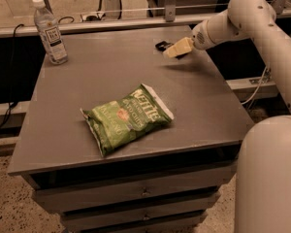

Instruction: Move rxbar chocolate near blue plastic bottle

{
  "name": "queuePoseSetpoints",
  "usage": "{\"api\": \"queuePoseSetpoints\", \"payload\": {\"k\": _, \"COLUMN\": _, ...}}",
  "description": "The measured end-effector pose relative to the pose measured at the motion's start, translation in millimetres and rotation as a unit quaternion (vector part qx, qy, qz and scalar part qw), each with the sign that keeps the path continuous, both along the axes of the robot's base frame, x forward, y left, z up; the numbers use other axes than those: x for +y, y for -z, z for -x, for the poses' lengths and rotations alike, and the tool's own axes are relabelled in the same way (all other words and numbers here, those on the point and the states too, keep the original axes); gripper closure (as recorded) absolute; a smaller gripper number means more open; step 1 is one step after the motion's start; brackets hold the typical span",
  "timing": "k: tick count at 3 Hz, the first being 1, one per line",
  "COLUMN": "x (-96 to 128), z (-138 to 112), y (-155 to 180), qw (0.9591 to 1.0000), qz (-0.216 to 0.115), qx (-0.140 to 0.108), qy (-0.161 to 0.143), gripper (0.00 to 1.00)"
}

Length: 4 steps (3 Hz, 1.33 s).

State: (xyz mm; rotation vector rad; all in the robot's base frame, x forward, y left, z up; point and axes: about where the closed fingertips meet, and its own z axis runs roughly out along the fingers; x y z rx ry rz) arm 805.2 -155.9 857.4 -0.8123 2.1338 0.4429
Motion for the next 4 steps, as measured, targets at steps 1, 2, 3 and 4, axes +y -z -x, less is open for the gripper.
{"api": "queuePoseSetpoints", "payload": {"k": 1, "x": 2, "z": -1, "y": 6, "qw": 1.0000, "qz": -0.006, "qx": 0.004, "qy": -0.001, "gripper": 0.41}}
{"api": "queuePoseSetpoints", "payload": {"k": 2, "x": 1, "z": 0, "y": 10, "qw": 0.9999, "qz": -0.009, "qx": 0.007, "qy": -0.001, "gripper": 0.64}}
{"api": "queuePoseSetpoints", "payload": {"k": 3, "x": 0, "z": 2, "y": 12, "qw": 0.9999, "qz": -0.011, "qx": 0.010, "qy": -0.001, "gripper": 0.87}}
{"api": "queuePoseSetpoints", "payload": {"k": 4, "x": 4, "z": 5, "y": 2, "qw": 0.9999, "qz": -0.013, "qx": 0.002, "qy": -0.009, "gripper": 1.00}}
